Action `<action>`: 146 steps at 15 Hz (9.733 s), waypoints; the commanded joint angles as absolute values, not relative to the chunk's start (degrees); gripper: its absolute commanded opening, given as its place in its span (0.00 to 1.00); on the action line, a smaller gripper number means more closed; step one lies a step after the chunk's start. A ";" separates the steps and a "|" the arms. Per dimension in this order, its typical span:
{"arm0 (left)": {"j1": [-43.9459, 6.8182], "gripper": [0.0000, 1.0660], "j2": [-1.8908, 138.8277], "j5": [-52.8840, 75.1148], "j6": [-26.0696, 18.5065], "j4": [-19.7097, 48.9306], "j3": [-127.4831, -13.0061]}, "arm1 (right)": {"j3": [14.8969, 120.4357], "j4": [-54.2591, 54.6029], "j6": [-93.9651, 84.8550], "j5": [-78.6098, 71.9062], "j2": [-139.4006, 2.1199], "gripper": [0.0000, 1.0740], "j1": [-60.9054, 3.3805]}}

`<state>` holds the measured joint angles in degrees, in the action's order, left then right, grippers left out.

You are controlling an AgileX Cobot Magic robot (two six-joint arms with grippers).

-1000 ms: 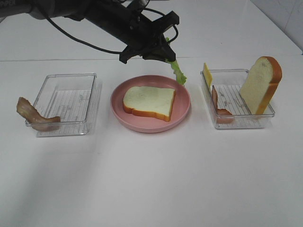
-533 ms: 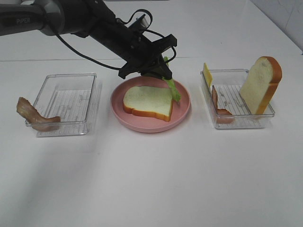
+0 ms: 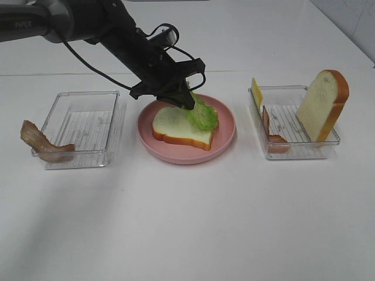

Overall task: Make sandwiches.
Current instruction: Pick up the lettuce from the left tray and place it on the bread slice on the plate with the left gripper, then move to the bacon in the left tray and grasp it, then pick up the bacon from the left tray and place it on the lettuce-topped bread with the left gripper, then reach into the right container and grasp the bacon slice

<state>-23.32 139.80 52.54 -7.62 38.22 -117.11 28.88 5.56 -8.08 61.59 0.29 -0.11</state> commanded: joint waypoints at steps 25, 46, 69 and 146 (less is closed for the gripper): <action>-13.35 0.60 122.50 73.80 5.10 5.67 -120.72 | 28.93 5.39 -8.82 60.96 1.20 0.70 0.34; -5.33 0.60 113.10 64.29 8.88 2.01 -88.35 | 28.93 5.39 -8.82 60.96 1.20 0.70 0.34; -5.39 0.26 121.18 60.91 7.56 4.98 -88.35 | 28.93 5.39 -8.82 60.96 1.20 0.70 0.34; -16.04 0.62 121.64 59.59 -2.29 15.58 -112.59 | 28.93 5.39 -8.82 60.96 1.20 0.70 0.34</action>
<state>-16.04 123.13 58.27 -3.84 17.07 -112.47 28.88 5.56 -8.08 61.59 0.29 -0.11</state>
